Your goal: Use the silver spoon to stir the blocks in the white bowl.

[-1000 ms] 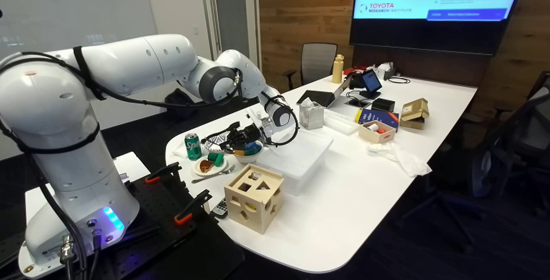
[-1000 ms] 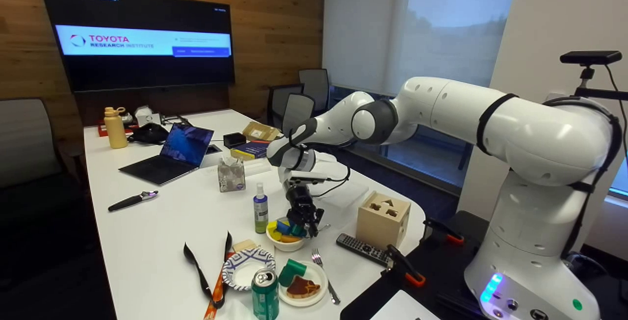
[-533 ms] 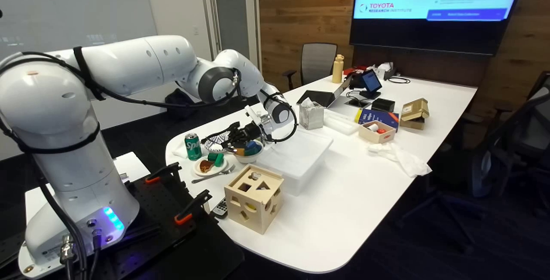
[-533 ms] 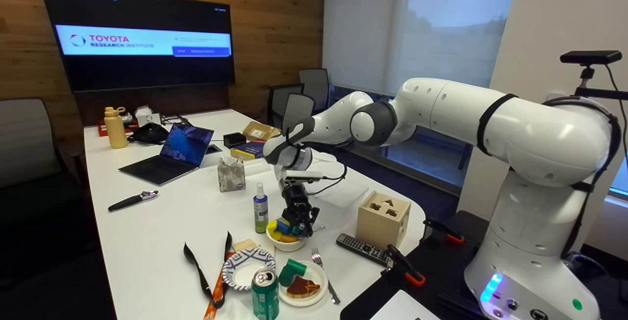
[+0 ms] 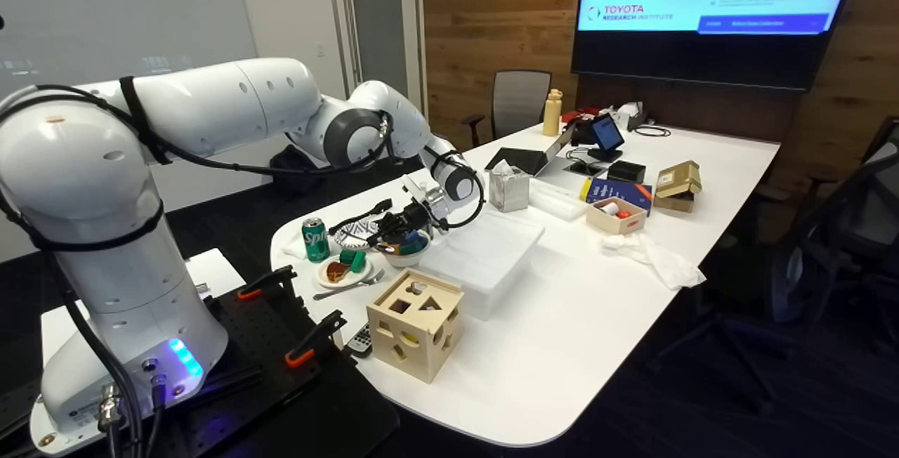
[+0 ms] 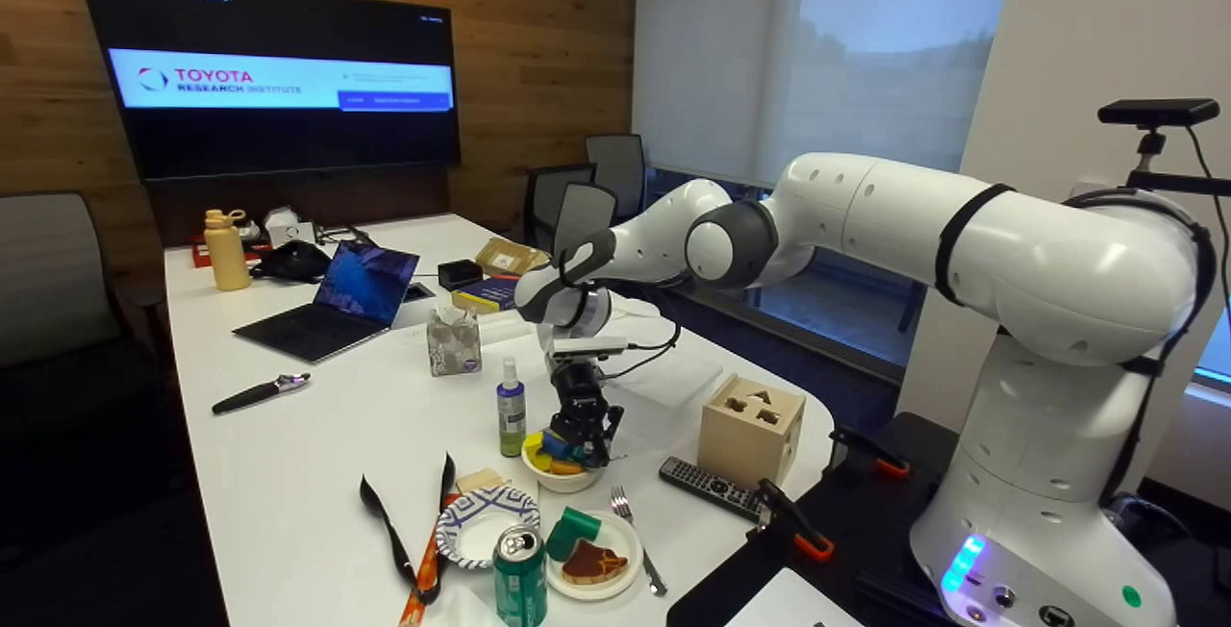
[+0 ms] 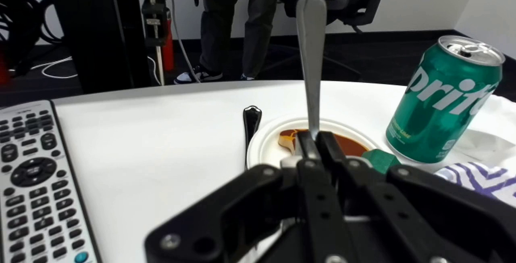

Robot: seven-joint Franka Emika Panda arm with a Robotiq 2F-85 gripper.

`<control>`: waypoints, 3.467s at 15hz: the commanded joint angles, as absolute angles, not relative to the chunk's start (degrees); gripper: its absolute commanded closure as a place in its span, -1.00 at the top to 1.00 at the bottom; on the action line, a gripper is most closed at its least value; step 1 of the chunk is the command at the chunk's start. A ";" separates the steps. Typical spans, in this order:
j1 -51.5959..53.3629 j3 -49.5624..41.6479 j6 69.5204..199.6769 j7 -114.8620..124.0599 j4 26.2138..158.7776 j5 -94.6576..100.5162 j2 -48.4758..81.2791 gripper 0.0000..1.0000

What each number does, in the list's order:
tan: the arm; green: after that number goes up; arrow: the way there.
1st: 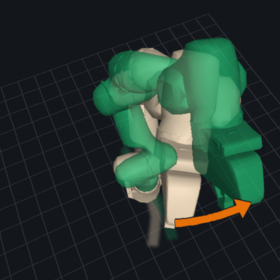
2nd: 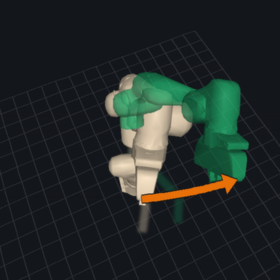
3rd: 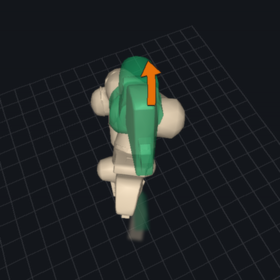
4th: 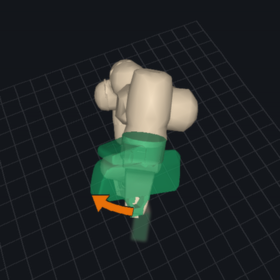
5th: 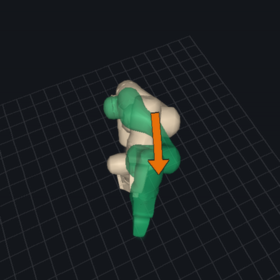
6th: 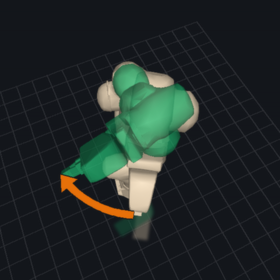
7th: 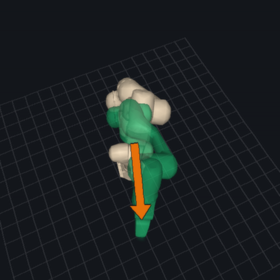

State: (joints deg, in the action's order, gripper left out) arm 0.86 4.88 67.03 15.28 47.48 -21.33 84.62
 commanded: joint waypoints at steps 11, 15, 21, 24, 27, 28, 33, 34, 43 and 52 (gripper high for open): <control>4.41 2.29 77.00 23.04 44.70 -17.55 84.54 -0.96; 4.59 2.08 78.84 24.35 43.53 -16.68 84.51 -0.96; 6.41 1.89 82.67 25.33 40.98 -14.22 84.47 -0.96; 7.94 1.53 86.27 25.64 42.64 -13.34 83.03 -0.96; 9.28 0.99 90.49 25.50 44.43 -12.95 81.50 -0.96; 9.55 0.83 91.82 25.40 45.02 -13.05 81.01 -0.96; 9.14 1.53 94.73 23.83 48.11 -14.28 78.56 -0.96; 8.78 1.74 94.58 23.52 49.03 -14.57 77.87 -0.96; 2.63 5.48 89.17 12.88 59.96 -17.70 69.82 -0.96; -0.95 7.23 72.40 6.65 55.34 -17.78 72.19 -0.96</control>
State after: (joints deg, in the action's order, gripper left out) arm -1.22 6.99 78.29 6.88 58.04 -17.26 70.92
